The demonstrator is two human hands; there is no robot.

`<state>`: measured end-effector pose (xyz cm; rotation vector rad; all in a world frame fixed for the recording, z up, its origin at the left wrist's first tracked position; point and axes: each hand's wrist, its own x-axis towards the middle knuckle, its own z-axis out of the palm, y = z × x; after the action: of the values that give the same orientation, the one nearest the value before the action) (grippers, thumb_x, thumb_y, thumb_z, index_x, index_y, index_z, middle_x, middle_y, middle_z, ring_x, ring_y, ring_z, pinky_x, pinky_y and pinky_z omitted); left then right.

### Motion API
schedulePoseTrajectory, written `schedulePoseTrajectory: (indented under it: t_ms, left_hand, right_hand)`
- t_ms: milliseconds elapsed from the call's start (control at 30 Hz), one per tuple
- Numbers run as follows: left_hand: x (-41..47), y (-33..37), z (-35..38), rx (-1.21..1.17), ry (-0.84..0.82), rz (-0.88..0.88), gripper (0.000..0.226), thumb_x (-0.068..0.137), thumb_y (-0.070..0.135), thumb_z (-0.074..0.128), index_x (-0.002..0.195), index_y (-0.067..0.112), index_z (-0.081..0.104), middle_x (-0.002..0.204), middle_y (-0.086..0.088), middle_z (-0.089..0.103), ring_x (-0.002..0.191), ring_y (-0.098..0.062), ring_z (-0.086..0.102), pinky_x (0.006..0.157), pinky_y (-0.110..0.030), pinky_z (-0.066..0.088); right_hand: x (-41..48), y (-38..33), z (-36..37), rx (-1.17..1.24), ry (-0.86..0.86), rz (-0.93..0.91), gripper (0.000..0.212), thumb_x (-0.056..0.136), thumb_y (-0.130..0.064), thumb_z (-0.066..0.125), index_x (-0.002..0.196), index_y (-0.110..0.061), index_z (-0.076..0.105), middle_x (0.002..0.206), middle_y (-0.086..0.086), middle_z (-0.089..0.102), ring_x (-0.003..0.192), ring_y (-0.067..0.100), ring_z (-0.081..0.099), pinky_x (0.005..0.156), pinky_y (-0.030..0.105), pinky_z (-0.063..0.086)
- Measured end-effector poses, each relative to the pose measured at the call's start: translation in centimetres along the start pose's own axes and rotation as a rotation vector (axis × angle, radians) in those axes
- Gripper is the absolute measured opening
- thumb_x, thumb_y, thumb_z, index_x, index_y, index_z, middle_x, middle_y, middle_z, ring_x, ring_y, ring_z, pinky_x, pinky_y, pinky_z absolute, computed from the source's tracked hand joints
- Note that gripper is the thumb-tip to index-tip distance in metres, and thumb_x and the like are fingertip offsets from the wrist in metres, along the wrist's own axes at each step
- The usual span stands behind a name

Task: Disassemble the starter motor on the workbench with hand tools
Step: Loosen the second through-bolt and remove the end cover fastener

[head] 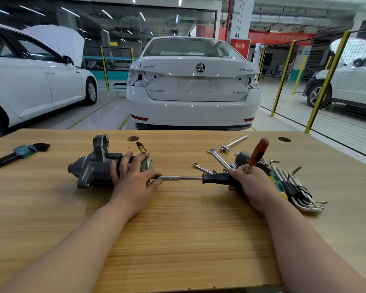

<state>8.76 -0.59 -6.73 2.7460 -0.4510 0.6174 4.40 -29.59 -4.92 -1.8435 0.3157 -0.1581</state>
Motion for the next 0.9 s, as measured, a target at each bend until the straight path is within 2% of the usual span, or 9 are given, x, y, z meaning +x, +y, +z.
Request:
schedulePoseTrajectory:
  t_ms: [133, 233, 333, 467, 533, 633, 767, 900]
  left_hand:
    - [-0.08, -0.02, 0.03, -0.019, 0.019, 0.002, 0.02, 0.092, 0.052, 0.048, 0.104, 0.049, 0.064, 0.155, 0.012, 0.016, 0.141, -0.018, -0.011, 0.104, -0.037, -0.026]
    - [-0.11, -0.04, 0.12, -0.032, 0.035, 0.005, 0.018, 0.091, 0.052, 0.051, 0.102, 0.048, 0.064, 0.154, 0.01, 0.019, 0.141, -0.018, -0.008, 0.107, -0.039, -0.022]
    - [-0.14, -0.05, 0.16, -0.04, 0.04, 0.004, 0.016, 0.09, 0.051, 0.053, 0.101, 0.048, 0.064, 0.153, 0.011, 0.019, 0.141, -0.018, -0.008, 0.107, -0.04, -0.021]
    - [-0.15, -0.05, 0.14, -0.045, 0.038, 0.004, 0.015, 0.089, 0.051, 0.054, 0.1, 0.048, 0.064, 0.153, 0.011, 0.019, 0.141, -0.017, -0.009, 0.108, -0.04, -0.021]
    - [-0.15, -0.05, 0.14, -0.048, 0.041, 0.006, 0.015, 0.089, 0.051, 0.054, 0.1, 0.048, 0.064, 0.153, 0.011, 0.02, 0.142, -0.017, -0.008, 0.107, -0.039, -0.022]
    - [-0.2, -0.04, 0.05, -0.045, 0.045, 0.008, 0.015, 0.089, 0.051, 0.055, 0.1, 0.048, 0.064, 0.153, 0.011, 0.02, 0.141, -0.017, -0.008, 0.106, -0.038, -0.023]
    - [-0.18, -0.03, 0.08, -0.044, 0.052, 0.008, 0.015, 0.089, 0.05, 0.056, 0.101, 0.048, 0.064, 0.153, 0.012, 0.02, 0.141, -0.016, -0.008, 0.105, -0.037, -0.024]
    - [-0.15, -0.02, 0.14, -0.035, 0.049, 0.002, 0.011, 0.087, 0.051, 0.057, 0.097, 0.048, 0.061, 0.153, 0.012, 0.02, 0.142, -0.017, -0.008, 0.104, -0.036, -0.025]
  right_hand:
    - [-0.04, -0.07, 0.01, 0.079, -0.021, -0.02, 0.02, 0.094, -0.031, 0.065, 0.097, -0.011, 0.068, 0.081, 0.009, 0.068, 0.059, 0.014, 0.062, 0.058, 0.029, 0.051]
    - [-0.15, -0.11, 0.15, 0.151, -0.016, -0.008, 0.027, 0.092, -0.034, 0.068, 0.097, -0.008, 0.069, 0.068, 0.004, 0.059, 0.047, 0.01, 0.051, 0.046, 0.026, 0.042]
    - [-0.29, -0.37, -0.14, 0.153, -0.029, 0.072, 0.037, 0.091, -0.045, 0.065, 0.096, -0.009, 0.07, 0.056, 0.003, 0.054, 0.044, 0.011, 0.045, 0.05, 0.028, 0.039]
    - [-0.48, -0.87, -0.14, 0.214, -0.059, 0.136, 0.04, 0.097, -0.047, 0.056, 0.101, -0.01, 0.068, 0.064, 0.005, 0.069, 0.043, 0.009, 0.046, 0.048, 0.027, 0.041]
    - [-0.58, -0.93, 0.12, 0.19, -0.044, 0.119, 0.038, 0.1, -0.044, 0.051, 0.102, -0.01, 0.066, 0.069, 0.005, 0.074, 0.041, 0.008, 0.047, 0.044, 0.025, 0.042]
    - [-0.55, -0.8, 0.55, 0.03, -0.006, 0.056, 0.039, 0.102, -0.046, 0.047, 0.103, -0.012, 0.066, 0.068, 0.003, 0.074, 0.038, 0.009, 0.047, 0.041, 0.025, 0.042]
    - [-0.06, -0.57, 0.5, -0.005, 0.012, 0.061, 0.046, 0.1, -0.053, 0.046, 0.1, -0.012, 0.066, 0.059, 0.003, 0.065, 0.038, 0.012, 0.045, 0.04, 0.027, 0.038]
    - [0.13, -0.3, 0.44, 0.123, -0.037, 0.073, 0.035, 0.1, -0.04, 0.053, 0.103, -0.009, 0.067, 0.059, 0.001, 0.064, 0.042, 0.01, 0.048, 0.044, 0.027, 0.042]
